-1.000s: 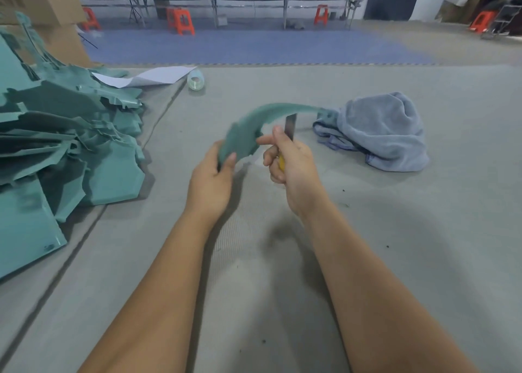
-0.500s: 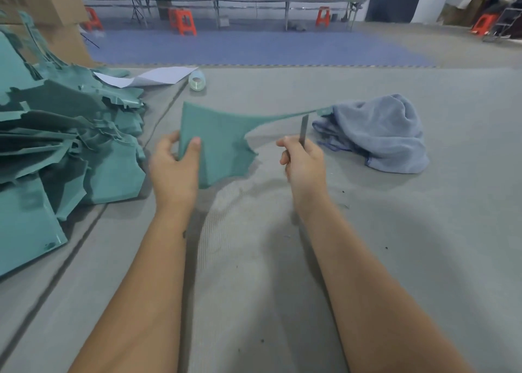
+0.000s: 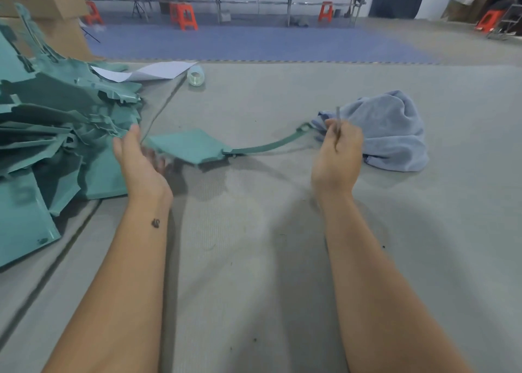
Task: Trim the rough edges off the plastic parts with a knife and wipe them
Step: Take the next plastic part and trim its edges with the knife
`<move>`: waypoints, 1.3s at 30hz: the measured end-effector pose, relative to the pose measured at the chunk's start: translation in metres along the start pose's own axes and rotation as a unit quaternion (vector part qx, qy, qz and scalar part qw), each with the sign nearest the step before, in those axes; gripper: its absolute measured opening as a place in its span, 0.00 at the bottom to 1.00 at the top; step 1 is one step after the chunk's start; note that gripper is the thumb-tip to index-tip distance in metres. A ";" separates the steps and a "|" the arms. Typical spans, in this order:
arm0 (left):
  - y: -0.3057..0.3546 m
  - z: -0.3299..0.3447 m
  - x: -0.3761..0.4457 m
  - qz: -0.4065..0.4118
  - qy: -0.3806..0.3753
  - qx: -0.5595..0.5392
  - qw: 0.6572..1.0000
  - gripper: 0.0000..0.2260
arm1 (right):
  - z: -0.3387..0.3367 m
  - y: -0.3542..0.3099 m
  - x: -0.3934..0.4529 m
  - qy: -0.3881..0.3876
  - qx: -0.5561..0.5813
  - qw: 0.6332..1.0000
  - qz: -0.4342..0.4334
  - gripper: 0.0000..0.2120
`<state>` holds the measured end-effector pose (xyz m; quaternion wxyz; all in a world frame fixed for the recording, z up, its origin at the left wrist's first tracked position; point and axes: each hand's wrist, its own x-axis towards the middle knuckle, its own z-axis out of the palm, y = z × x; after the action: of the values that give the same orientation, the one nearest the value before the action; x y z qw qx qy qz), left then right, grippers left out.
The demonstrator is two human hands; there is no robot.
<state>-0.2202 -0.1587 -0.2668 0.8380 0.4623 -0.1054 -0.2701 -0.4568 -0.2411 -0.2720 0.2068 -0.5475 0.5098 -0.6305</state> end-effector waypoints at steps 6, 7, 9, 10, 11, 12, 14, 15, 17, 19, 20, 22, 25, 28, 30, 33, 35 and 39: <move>-0.016 0.012 -0.022 0.161 -0.059 0.218 0.961 0.32 | 0.004 0.005 0.007 -0.145 0.072 0.987 0.003 0.14; -0.018 0.011 -0.021 0.174 -0.100 0.249 0.948 0.32 | 0.006 0.002 0.004 -0.196 0.117 0.970 0.081 0.14; -0.022 0.009 -0.014 0.182 -0.150 0.334 0.913 0.31 | 0.004 -0.003 0.002 -0.278 0.182 0.917 0.220 0.14; -0.023 0.008 -0.012 0.183 -0.159 0.375 0.895 0.30 | 0.000 -0.005 0.003 -0.317 0.212 0.889 0.255 0.15; -0.025 0.007 -0.010 0.184 -0.167 0.409 0.878 0.29 | -0.005 -0.007 0.004 -0.358 0.252 0.857 0.271 0.16; -0.028 0.006 -0.011 0.184 -0.177 0.438 0.862 0.29 | -0.010 -0.009 0.004 -0.394 0.293 0.826 0.277 0.16; -0.032 0.009 -0.014 0.179 -0.195 0.462 0.846 0.26 | -0.012 -0.016 0.003 -0.448 0.331 0.781 0.283 0.15; -0.032 0.012 -0.017 0.170 -0.207 0.442 0.856 0.24 | -0.010 -0.018 0.001 -0.462 0.325 0.773 0.289 0.15; -0.029 0.021 -0.026 0.126 -0.234 0.344 0.900 0.22 | -0.004 -0.019 -0.004 -0.483 0.295 0.765 0.306 0.15; -0.025 0.029 -0.036 0.067 -0.231 0.230 0.943 0.19 | 0.002 -0.020 -0.011 -0.519 0.245 0.758 0.310 0.15; -0.023 0.030 -0.040 0.048 -0.212 0.209 0.953 0.17 | 0.004 -0.021 -0.016 -0.537 0.215 0.758 0.302 0.15; -0.014 0.028 -0.042 0.041 -0.181 0.274 0.944 0.12 | 0.012 -0.024 -0.025 -0.546 0.193 0.761 0.291 0.14; 0.003 0.018 -0.039 -0.090 -0.234 0.316 0.915 0.08 | 0.027 -0.028 -0.036 -0.495 0.199 0.803 0.267 0.15; 0.014 0.012 -0.035 -0.231 -0.316 0.328 0.860 0.23 | 0.034 -0.029 -0.043 -0.459 0.141 0.852 0.210 0.14; 0.011 0.013 -0.034 -0.264 -0.330 0.320 0.848 0.23 | 0.037 -0.029 -0.048 -0.453 0.111 0.866 0.178 0.13; 0.006 0.015 -0.038 -0.285 -0.351 0.305 0.838 0.15 | 0.041 -0.030 -0.053 -0.447 0.095 0.874 0.164 0.12; 0.003 0.014 -0.040 -0.306 -0.365 0.261 0.840 0.13 | 0.043 -0.028 -0.053 -0.426 0.106 0.882 0.171 0.11; -0.003 0.017 -0.048 -0.298 -0.375 0.225 0.848 0.12 | 0.041 -0.023 -0.047 -0.379 0.086 0.908 0.156 0.07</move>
<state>-0.2682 -0.1456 -0.2567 0.4868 0.5112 -0.3264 -0.6286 -0.3982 -0.2108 -0.2788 0.5261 -0.6390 0.4160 -0.3766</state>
